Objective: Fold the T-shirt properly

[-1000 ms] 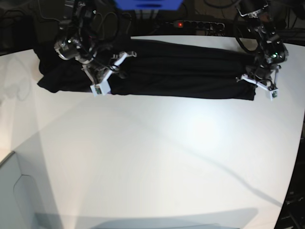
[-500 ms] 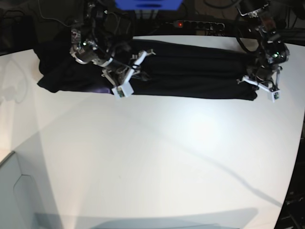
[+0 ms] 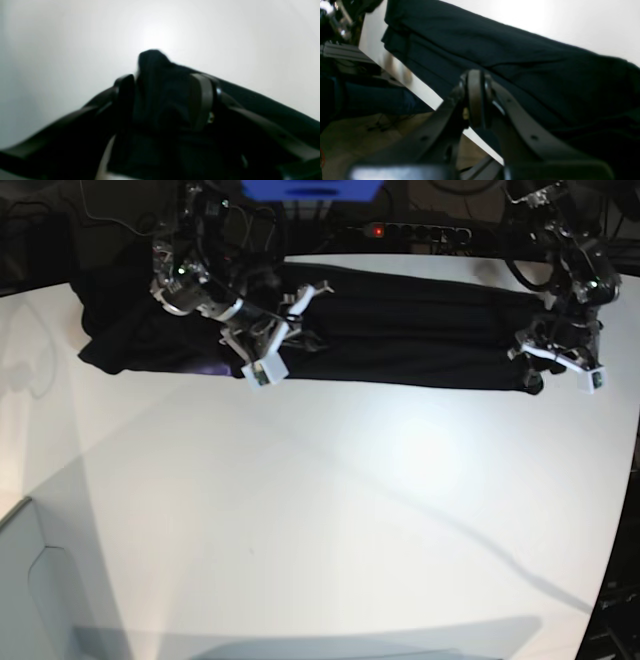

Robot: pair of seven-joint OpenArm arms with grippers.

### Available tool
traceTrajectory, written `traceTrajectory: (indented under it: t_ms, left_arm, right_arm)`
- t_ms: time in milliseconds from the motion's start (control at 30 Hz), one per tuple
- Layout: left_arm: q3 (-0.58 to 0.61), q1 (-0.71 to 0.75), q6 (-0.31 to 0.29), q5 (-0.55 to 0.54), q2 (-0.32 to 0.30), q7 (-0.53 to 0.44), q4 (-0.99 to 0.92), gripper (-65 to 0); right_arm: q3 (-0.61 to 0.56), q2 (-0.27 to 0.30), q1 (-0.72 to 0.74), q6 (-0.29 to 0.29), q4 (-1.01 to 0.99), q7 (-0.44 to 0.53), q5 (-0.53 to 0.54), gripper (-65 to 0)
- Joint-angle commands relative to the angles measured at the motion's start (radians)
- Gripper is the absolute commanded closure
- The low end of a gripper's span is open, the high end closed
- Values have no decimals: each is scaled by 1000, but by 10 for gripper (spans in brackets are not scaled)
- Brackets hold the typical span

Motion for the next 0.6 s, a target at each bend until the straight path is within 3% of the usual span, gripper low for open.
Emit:
traceTrajectory:
  t_ms: [0, 67, 233, 367, 467, 567]
  left_arm:
    - [-40, 1, -2, -13, -20, -21, 24, -332]
    - [-103, 2, -2, -73, -29, 29, 21, -332]
    - [-216, 4, -4, -299, -134, 187, -61, -345]
    - [-226, 25, -4, -420, -207, 247, -150, -480]
    - [-180, 25, -80, -469, -253, 270, -254, -564]
    - [-115, 21, -165, -475, -287, 270, -367, -581]
  right_arm:
    - [-1, -1, 8, -2, 19, 24, 20, 0]
    - [0, 19, 8, -5, 28, 47, 20, 0]
    - [0, 42, 8, -7, 33, 99, 20, 0]
    - [17, 65, 8, -7, 34, 139, 20, 0]
    - [55, 68, 8, -7, 36, 168, 20, 0]
    - [109, 68, 6, -7, 37, 199, 20, 0]
